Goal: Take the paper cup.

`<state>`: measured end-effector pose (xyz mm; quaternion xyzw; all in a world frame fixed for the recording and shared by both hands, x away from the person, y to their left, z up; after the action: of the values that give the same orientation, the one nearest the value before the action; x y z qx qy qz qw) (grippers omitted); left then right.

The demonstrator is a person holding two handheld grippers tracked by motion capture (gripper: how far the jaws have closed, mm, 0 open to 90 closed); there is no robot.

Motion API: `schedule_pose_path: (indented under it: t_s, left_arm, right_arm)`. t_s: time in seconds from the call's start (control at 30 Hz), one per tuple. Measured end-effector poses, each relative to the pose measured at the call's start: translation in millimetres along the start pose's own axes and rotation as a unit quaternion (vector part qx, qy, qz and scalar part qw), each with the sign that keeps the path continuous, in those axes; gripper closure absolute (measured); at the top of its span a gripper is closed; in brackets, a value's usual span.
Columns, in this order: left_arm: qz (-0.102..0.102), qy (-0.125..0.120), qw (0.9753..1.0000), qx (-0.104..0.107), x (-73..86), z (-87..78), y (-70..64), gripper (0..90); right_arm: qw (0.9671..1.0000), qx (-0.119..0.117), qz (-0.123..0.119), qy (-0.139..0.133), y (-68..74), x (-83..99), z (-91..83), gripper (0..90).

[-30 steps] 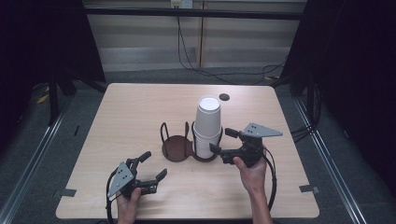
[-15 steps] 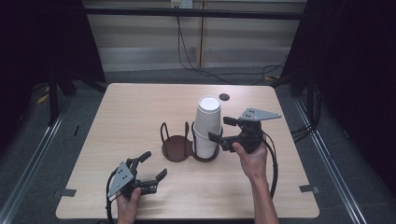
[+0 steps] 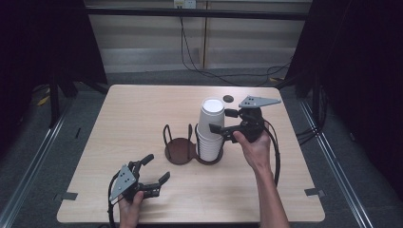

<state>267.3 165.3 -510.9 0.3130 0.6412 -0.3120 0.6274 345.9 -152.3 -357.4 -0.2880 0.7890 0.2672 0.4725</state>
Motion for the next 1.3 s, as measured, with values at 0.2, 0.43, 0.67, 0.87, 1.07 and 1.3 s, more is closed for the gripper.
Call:
schedule_pose_path:
  t_s: [0.2,0.43,0.67,0.87,1.07,1.3]
  left_arm:
    - [0.000,0.000,1.0000,0.000,0.0,0.0,0.0,15.8]
    - [0.000,0.000,1.0000,0.000,0.0,0.0,0.0,15.7]
    - [0.000,0.000,1.0000,0.000,0.0,0.0,0.0,15.7]
    - [0.000,0.001,1.0000,0.001,0.0,-0.1,0.1,15.7]
    - [0.000,0.000,1.0000,0.000,0.0,0.0,0.0,15.7]
    - [0.000,0.001,1.0000,0.000,0.0,0.0,0.1,15.7]
  right_arm:
    - [0.9999,0.002,-0.010,0.014,-1.8,-11.1,6.0,13.6]
    - [0.9997,0.002,-0.014,0.022,-7.1,-19.0,15.4,13.7]
    - [0.9995,-0.002,-0.015,0.029,-5.8,-22.9,27.1,13.8]
    - [0.9991,0.002,-0.019,0.038,-6.5,-22.0,34.4,18.8]
    - [0.9990,0.004,-0.018,0.041,-6.6,-22.3,34.7,19.8]
    - [0.9989,0.005,-0.019,0.043,-6.3,-23.1,34.5,20.3]
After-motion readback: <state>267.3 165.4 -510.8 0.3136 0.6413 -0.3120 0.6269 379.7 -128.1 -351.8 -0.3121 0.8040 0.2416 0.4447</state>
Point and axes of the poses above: each handheld gripper's, and its own axes: z roughly forward along the jaws, x roughly out of its underside, y roughly to its left, the point moved 3 cm from there along z, roughly forward along the jaws, and after that the axes turned 2 degrees about x, right-handed, at the moved point
